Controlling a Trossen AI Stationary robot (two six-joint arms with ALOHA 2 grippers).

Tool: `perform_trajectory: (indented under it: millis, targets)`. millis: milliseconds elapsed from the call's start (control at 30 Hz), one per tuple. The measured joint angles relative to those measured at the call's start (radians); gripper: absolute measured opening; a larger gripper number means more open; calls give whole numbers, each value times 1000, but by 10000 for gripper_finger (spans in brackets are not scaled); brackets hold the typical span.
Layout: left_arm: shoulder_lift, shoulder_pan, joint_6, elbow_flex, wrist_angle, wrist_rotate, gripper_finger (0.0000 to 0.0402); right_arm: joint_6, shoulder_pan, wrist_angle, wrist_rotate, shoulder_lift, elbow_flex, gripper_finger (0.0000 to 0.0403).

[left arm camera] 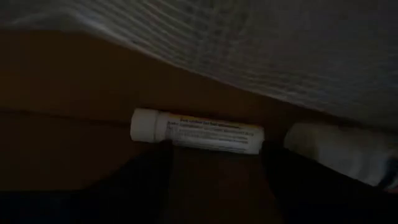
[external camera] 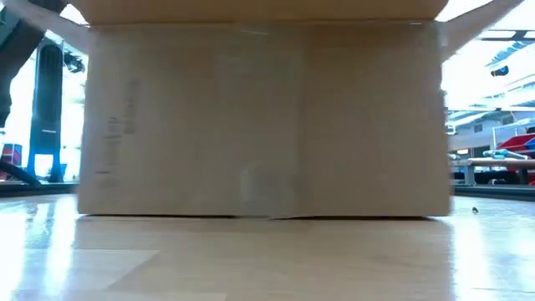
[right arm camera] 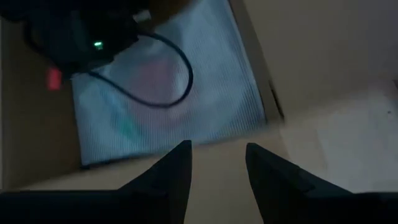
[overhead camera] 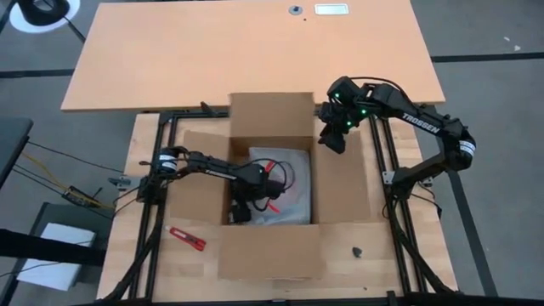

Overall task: Unpack boxes
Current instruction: Put the white pill bottle into the zip bag

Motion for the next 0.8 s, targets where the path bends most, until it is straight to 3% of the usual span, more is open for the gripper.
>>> perform_trajectory:
  millis: [200, 433, 800]
  targets:
    - [-12, 1, -233, 94, -9, 3, 252, 1, 0, -5, 0, 0, 0, 155]
    - [-12, 0, -440, 24, 47, 7, 250, -1, 0, -15, 0, 0, 0, 155]
    - [-23, 2, -616, -108, 172, 60, 250, -23, 0, -14, 0, 0, 0, 155]
